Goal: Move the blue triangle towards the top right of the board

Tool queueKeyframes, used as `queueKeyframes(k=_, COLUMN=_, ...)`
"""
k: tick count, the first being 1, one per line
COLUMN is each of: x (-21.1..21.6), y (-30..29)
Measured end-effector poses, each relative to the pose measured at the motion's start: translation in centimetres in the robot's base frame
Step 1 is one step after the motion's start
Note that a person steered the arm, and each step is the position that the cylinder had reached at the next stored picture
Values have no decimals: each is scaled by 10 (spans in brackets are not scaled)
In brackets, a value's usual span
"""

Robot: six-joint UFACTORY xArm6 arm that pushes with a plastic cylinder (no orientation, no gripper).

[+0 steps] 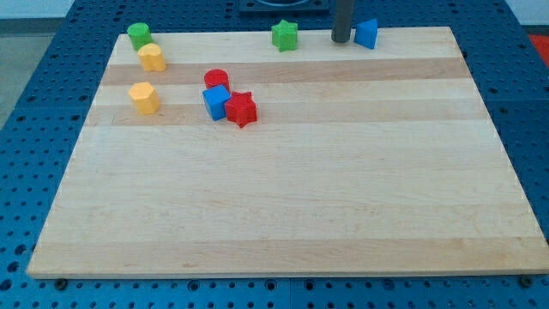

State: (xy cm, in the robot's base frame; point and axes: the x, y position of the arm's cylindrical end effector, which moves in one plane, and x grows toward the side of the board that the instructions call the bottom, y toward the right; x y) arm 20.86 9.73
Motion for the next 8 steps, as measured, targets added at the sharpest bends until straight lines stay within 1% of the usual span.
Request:
queueKeyframes(k=2, x=-10, y=10)
queueKeyframes(k=4, x=-9, y=52)
queueKeyframes(k=5, x=-9, y=59)
queueKeyframes(k=6, x=-9, y=55)
queueKeyframes(k=8, x=-6, y=17)
